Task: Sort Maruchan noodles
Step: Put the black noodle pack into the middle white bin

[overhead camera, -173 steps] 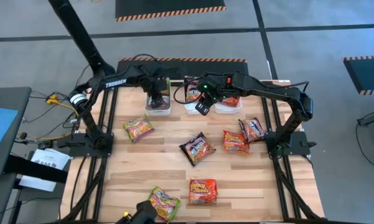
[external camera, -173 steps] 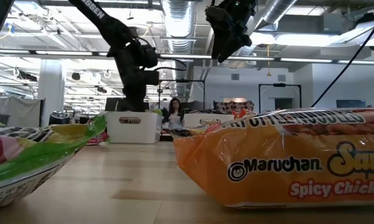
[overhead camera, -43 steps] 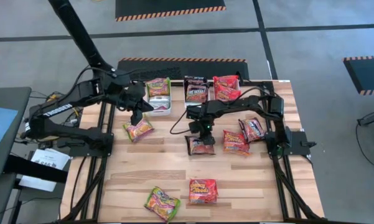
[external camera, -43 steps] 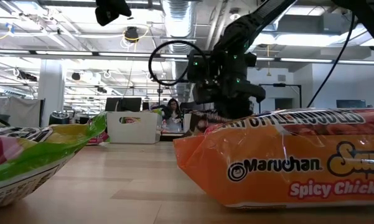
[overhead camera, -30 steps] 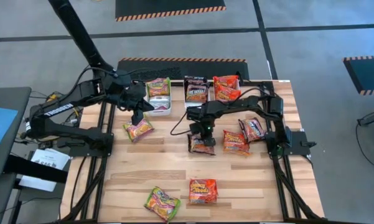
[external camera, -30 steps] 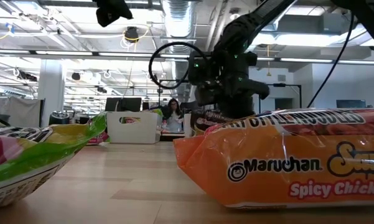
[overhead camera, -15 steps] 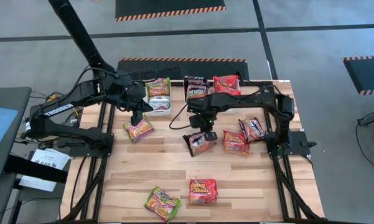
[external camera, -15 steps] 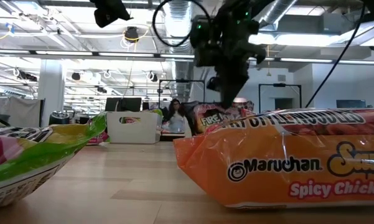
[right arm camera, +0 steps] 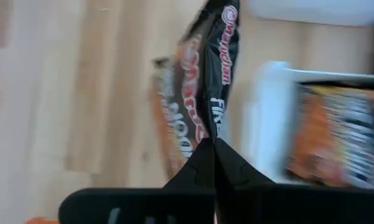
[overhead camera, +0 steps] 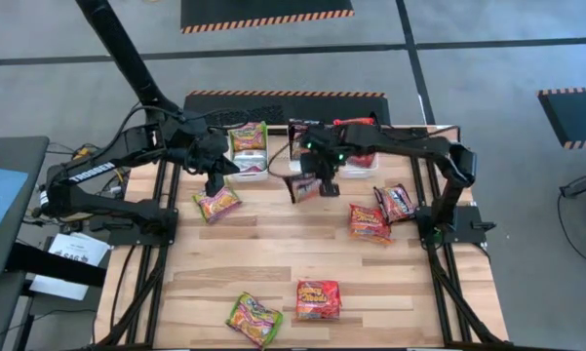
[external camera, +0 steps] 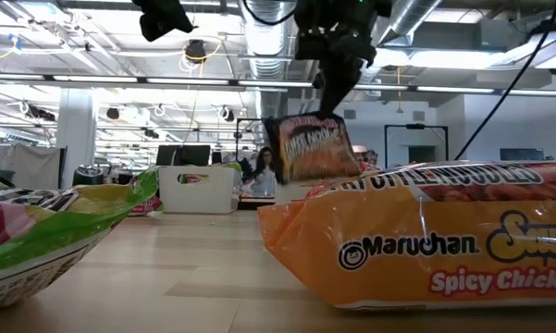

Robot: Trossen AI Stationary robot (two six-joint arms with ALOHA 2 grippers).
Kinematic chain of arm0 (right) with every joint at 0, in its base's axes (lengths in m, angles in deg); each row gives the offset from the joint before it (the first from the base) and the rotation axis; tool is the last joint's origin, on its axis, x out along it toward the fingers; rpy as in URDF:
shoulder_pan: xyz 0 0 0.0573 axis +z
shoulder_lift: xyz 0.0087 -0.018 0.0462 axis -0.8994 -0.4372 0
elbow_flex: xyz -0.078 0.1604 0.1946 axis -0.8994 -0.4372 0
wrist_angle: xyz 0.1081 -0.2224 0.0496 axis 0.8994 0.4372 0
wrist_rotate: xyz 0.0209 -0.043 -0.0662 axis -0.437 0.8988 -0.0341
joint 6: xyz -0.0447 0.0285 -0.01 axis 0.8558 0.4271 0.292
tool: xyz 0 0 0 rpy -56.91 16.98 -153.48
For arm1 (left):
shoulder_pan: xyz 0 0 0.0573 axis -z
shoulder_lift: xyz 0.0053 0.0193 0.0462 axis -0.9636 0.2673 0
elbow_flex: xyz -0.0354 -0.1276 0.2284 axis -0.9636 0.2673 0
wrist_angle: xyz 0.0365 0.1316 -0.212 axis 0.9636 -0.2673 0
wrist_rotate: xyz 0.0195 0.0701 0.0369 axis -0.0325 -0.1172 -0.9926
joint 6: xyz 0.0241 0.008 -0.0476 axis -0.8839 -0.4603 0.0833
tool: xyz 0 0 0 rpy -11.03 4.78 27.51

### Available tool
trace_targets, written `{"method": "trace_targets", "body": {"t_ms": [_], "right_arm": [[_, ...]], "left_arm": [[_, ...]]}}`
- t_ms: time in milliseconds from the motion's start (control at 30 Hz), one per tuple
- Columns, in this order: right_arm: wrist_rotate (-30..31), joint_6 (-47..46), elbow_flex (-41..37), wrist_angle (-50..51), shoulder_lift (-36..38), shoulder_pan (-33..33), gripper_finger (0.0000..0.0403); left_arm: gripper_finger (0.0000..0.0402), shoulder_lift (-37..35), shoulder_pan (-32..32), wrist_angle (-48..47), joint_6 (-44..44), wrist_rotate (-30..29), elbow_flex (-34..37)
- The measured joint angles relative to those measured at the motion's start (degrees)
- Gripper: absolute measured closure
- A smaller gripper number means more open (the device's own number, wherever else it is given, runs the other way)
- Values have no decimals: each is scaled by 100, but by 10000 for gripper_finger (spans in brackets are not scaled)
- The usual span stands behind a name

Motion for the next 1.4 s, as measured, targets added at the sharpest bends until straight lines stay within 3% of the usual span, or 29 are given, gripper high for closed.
{"method": "trace_targets", "body": {"t_ms": [267, 500, 800, 1067, 1400], "right_arm": [[395, 186, 821, 59, 54, -806, 400], [377, 248, 912, -67, 43, -1359, 400], [179, 184, 910, -404, -333, -1300, 400], [377, -247, 886, -623, -922, -1343, 400], [1371, -318, 892, -225, -1099, -1496, 399]], "left_arm": [[401, 0, 0, -2, 0, 0, 0], [401, 0, -2, -3, 3, 0, -2], [402, 0, -1, -5, 2, -24, -2], [401, 0, 0, -7, 2, -44, -2], [402, 0, -1, -169, 11, -160, -2]]}}
